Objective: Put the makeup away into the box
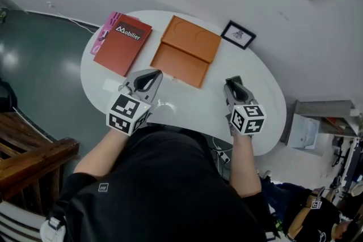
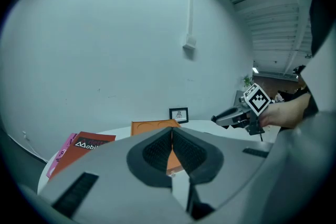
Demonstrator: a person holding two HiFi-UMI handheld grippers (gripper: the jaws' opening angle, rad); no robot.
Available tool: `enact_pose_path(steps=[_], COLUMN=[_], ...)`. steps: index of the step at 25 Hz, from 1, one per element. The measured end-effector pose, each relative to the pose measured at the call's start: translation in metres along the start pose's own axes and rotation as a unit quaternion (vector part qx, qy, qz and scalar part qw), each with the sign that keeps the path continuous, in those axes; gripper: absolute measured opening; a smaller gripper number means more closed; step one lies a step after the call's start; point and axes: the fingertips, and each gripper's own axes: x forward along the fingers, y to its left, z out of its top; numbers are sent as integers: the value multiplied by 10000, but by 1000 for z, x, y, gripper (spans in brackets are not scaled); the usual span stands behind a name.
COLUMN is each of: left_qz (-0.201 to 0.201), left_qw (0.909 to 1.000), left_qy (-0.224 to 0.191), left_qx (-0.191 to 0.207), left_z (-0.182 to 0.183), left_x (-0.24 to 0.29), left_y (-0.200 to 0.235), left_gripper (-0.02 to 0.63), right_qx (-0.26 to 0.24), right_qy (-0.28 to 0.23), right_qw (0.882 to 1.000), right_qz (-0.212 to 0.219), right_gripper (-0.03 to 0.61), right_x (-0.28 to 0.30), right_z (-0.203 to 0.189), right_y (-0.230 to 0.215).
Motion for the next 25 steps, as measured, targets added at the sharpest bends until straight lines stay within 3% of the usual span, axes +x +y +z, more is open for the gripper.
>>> enact_pose_path(steps=[6,13,19,25], left_qz=[81,319,441,704], left_qw=[9996,9971,9953,9934], left_qy=[9,52,263,343], left_qx=[-279,-684,-824,-840], left_z=[-10,-26,-46,-56], left_x=[-16,-6,-4,-10], left_y=[39,58,68,85], left_gripper=[15,14,15,15], right_qx=[-539,-1370,-1866,-1844], right_qy=[200,887,1594,2113], right_qw=[9969,9785,9593,9487], right_qz=[537,1257,1399,1457], right_gripper=[107,107,107,107], right_x=[56,114,152,172], right_z=[30,11,-13,-36], right_y=[65,107,117,117])
